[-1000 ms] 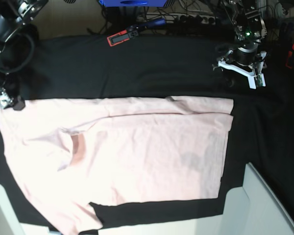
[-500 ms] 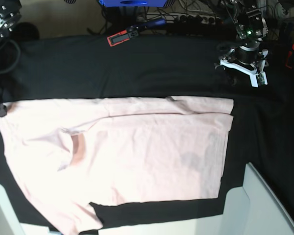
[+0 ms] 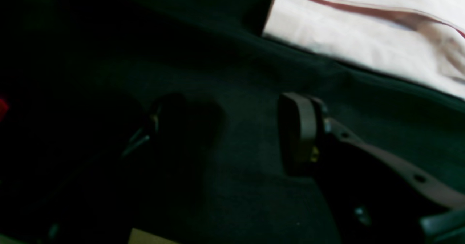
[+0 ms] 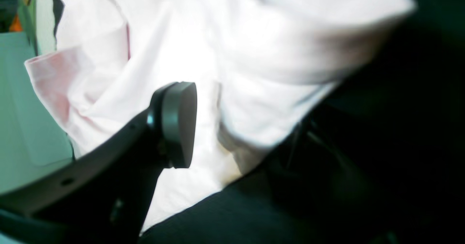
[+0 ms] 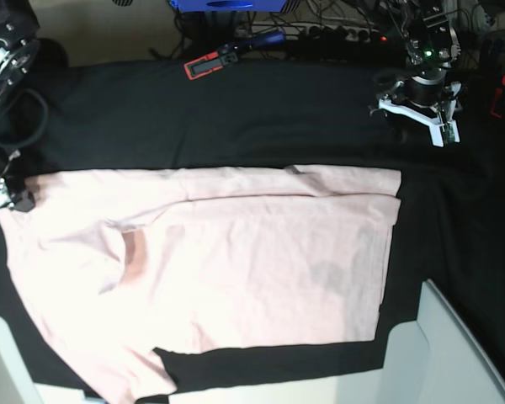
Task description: Fold the T-shirt properly
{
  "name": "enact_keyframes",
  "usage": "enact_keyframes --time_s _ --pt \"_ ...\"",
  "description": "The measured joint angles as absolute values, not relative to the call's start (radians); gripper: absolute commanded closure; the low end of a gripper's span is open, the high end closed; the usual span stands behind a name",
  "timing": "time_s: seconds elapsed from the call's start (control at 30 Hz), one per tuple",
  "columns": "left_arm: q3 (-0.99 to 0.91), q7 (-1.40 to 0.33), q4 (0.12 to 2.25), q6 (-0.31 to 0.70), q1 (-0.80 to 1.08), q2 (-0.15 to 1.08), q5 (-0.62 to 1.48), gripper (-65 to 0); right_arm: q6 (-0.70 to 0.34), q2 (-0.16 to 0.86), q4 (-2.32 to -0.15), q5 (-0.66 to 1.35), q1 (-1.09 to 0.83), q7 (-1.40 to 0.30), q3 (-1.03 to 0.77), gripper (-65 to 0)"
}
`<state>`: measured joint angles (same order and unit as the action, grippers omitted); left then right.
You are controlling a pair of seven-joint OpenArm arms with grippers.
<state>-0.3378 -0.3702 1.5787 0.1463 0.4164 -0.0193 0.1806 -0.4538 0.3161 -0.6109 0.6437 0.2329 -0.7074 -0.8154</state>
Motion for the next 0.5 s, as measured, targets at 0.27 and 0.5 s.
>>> enact_keyframes --time_s 0.27,0.5 --pt "-0.338 -0.370 1.579 0.146 0.416 -0.019 0.181 -38.6 -0.451 0.318 -0.609 0.628 0.244 -0.705 -0.816 -8.6" --pt "-0.327 -0.372 1.579 0.146 0.404 -0.021 0.398 -39.5 -0.445 0.318 -0.606 0.628 0.244 -0.689 -0.815 -0.1"
